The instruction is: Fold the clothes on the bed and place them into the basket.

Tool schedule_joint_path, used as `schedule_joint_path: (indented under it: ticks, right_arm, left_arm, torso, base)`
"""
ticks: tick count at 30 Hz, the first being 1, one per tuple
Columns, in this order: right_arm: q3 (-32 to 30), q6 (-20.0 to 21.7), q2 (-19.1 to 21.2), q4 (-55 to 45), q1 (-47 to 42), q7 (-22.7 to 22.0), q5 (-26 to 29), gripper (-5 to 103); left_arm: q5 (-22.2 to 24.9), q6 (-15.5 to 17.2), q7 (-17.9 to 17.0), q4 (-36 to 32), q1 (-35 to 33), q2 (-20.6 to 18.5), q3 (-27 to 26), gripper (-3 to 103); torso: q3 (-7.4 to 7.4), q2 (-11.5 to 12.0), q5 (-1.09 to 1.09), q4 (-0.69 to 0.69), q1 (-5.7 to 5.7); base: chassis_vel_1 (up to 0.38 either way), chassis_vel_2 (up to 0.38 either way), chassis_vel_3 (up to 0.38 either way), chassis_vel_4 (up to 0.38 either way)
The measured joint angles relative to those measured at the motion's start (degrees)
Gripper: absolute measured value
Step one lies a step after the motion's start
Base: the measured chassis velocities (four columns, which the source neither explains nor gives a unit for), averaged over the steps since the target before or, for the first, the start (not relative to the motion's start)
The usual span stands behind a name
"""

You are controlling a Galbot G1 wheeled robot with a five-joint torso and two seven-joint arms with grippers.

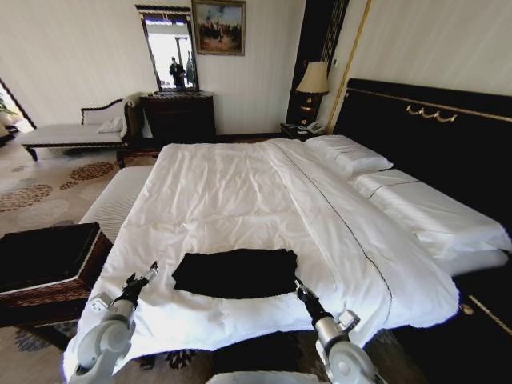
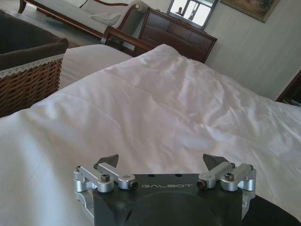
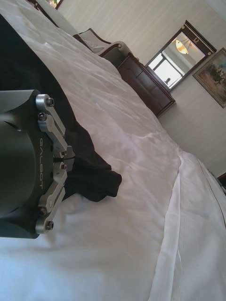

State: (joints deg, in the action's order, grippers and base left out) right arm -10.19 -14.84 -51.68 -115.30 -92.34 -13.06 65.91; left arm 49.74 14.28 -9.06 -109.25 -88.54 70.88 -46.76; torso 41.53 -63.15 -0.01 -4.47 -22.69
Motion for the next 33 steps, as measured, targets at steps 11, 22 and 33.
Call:
schedule_joint_path:
  ticks: [11, 22, 33]
  right_arm:
    - [0.2, -0.7, -1.5, 3.9, 1.8, -1.6, -5.6, 8]
    - [-2.4, -2.6, -6.5, 1.2, 2.0, -13.4, -16.4, 51]
    - [-2.6, -2.3, -11.4, 3.7, 3.8, -16.7, -18.7, 85]
  left_arm:
    - [0.6, -0.6, 0.8, 2.8, 1.1, -0.5, -1.7, 100]
    - [-2.9, -5.0, 6.9, 0.9, -4.7, -2.0, 0.5, 100]
    - [-10.4, -7.3, 9.7, -6.0, -12.4, 4.3, 12.2, 100]
  torso:
    - [0.00, 0.0, 0.01, 0.01, 0.00]
    - [0.00, 0.0, 0.02, 0.00, 0.00]
    - [0.00, 0.0, 0.02, 0.00, 0.00]
  base:
    - [0.000, 0.000, 0.000, 0.000]
    - [0.000, 0.000, 0.000, 0.000]
    - [0.000, 0.000, 0.000, 0.000]
